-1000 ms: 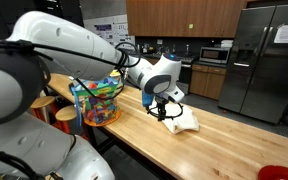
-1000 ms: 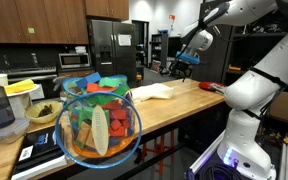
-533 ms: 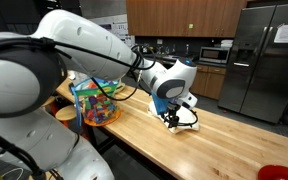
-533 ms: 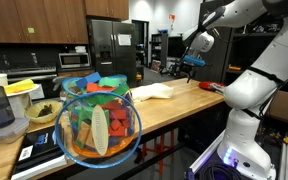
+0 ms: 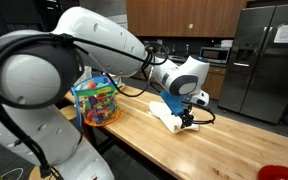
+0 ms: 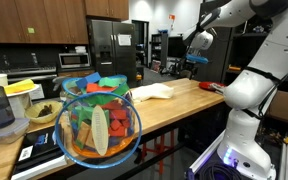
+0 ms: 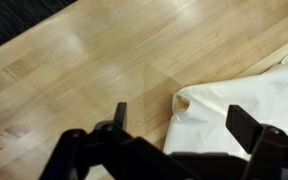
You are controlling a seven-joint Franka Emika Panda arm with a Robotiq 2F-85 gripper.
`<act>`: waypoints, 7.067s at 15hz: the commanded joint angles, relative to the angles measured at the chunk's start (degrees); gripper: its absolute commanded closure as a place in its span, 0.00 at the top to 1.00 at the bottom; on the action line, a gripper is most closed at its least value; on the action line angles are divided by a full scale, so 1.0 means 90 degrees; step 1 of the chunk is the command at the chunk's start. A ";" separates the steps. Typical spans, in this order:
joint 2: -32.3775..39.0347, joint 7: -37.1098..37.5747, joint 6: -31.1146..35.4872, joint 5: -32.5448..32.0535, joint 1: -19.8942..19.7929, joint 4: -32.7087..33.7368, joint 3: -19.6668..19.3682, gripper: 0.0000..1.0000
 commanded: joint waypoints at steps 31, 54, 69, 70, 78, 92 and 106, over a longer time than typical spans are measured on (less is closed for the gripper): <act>0.0421 -0.0316 0.0149 -0.0161 -0.0004 0.0347 -0.0098 1.00; 0.0422 -0.0318 0.0149 -0.0161 -0.0004 0.0347 -0.0098 1.00; 0.0423 -0.0318 0.0149 -0.0161 -0.0004 0.0348 -0.0098 1.00; 0.0423 -0.0318 0.0149 -0.0161 -0.0004 0.0348 -0.0098 1.00; 0.0423 -0.0319 0.0149 -0.0161 -0.0004 0.0348 -0.0098 1.00; 0.0443 -0.0265 0.0105 0.0238 0.0016 0.0319 -0.0165 1.00; 0.0461 -0.0301 0.0206 0.1104 0.0001 0.0169 -0.0227 1.00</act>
